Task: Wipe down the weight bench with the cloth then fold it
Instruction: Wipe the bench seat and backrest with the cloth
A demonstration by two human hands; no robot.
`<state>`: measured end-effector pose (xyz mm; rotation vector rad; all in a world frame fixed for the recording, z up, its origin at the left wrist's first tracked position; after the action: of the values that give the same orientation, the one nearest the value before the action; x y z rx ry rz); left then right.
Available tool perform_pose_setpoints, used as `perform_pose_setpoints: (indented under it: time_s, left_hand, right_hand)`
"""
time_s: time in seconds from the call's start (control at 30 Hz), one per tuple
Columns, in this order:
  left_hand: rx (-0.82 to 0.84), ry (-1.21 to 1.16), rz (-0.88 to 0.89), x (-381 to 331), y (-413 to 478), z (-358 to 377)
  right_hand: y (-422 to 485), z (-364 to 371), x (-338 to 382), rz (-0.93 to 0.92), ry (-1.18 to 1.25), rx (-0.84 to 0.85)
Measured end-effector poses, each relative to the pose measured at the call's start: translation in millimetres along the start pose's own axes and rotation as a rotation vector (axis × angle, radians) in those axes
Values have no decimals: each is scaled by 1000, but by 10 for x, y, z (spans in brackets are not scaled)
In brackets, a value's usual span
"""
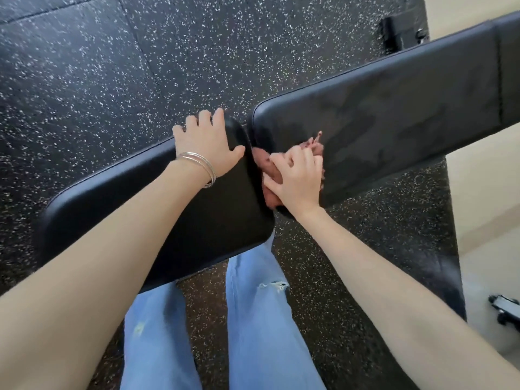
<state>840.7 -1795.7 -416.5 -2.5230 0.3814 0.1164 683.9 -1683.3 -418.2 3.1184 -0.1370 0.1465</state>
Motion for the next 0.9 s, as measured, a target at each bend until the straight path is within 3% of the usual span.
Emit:
perform_pose_setpoints:
  time_s: [0.17,0.37,0.57,0.63,0.77,0.9]
  left_hand:
    - [16,31,-77,-134,24,18]
    - [-73,10,-89,-115,-5,74]
    - [-100,-30,-131,-181,1,84]
    - [-114,-35,-146,-198,-2,98]
    - [-162,-40,-159,-198,-10,136]
    - [-192,-45,-168,-203,-6,124]
  right_hand:
    - [-769,-102,-327,-191,27,111]
    - [220,-26,-198,-72,74,34]
    - [925,30,-124,-439,-42,-18]
    - [944,15,-134,-360,2,-19]
    - [1287,4,-131,14,29,41]
    - [1455,108,-125,-130,-85,362]
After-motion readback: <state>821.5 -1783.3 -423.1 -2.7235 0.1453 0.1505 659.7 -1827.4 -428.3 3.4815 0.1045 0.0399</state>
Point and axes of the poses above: each hand's wrist, its own y-axis towards the middle knuckle, its own z-axis out of the palm, x = y × z, the point moved 2 cm from there along y, towards the middle knuckle, and after that the axes turned 1 degree about -z, right-handed, at the moved point
